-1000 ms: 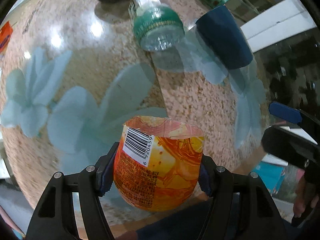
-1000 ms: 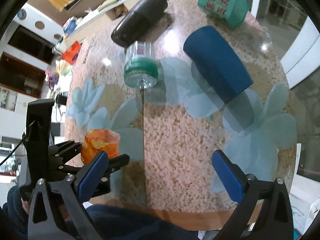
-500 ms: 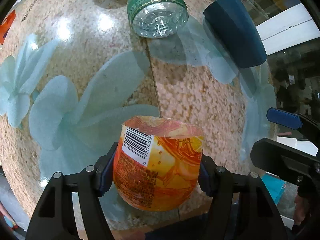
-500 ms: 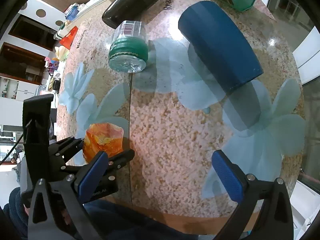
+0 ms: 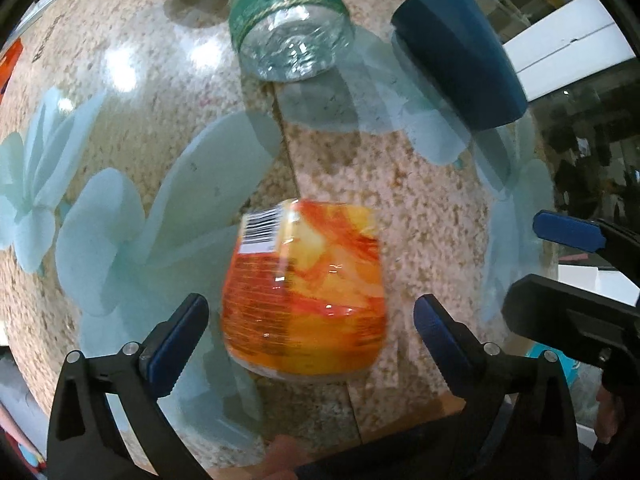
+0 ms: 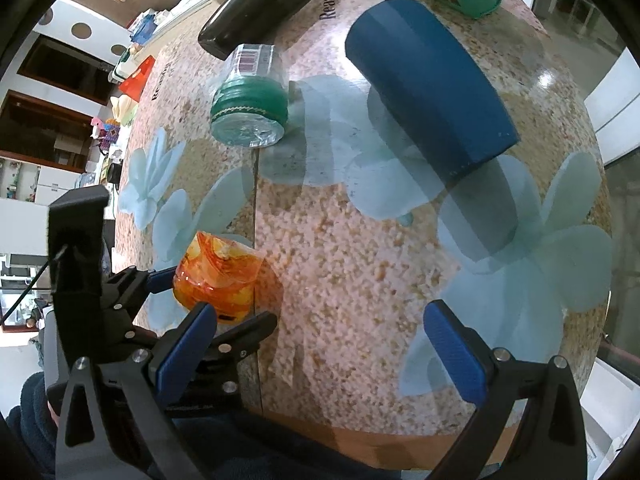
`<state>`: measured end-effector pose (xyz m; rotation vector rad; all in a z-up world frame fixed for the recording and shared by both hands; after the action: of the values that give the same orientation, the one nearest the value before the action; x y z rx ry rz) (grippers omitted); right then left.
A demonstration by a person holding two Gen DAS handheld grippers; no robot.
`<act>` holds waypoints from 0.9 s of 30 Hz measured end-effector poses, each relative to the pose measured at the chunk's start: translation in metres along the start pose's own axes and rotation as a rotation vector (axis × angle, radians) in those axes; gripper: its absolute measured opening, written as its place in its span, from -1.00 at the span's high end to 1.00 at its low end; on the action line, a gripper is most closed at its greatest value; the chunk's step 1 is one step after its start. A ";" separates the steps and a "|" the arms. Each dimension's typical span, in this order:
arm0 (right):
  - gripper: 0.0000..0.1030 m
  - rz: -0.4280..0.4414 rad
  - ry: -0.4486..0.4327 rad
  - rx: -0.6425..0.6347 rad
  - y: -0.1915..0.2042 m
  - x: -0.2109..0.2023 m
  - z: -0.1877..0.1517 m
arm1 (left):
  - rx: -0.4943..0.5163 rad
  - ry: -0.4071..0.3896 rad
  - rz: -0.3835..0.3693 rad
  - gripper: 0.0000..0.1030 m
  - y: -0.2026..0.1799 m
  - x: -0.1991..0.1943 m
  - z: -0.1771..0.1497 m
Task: Flip cup upright
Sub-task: 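Lift the orange cup, set it back on the table, open left gripper, then withdraw the left gripper while the right gripper approaches the orange cup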
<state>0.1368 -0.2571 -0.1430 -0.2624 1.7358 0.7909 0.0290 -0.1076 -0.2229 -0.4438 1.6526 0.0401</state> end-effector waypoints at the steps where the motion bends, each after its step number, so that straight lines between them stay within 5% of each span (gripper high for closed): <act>1: -1.00 0.002 -0.001 0.005 -0.001 -0.001 -0.001 | 0.004 0.002 -0.004 -1.00 -0.001 -0.001 0.000; 16: -1.00 0.110 -0.032 0.091 0.002 -0.029 -0.022 | 0.078 -0.011 -0.010 -1.00 0.007 -0.058 -0.024; 27: -1.00 0.128 -0.014 0.169 0.049 -0.004 -0.011 | 0.122 -0.053 0.034 -1.00 0.053 -0.091 -0.053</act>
<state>0.1028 -0.2281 -0.1193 -0.0312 1.8078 0.7306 -0.0323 -0.0497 -0.1399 -0.3191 1.6005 -0.0237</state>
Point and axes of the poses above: each gripper's, at about its wrist camera, not at the fingertips, and x roughly the way its jaws point, y to its left, z to its top, the point moved 2 cm from there along x, roughly the way its jaws point, and after that the axes turned 11 degrees about y, right-handed, at the moved point
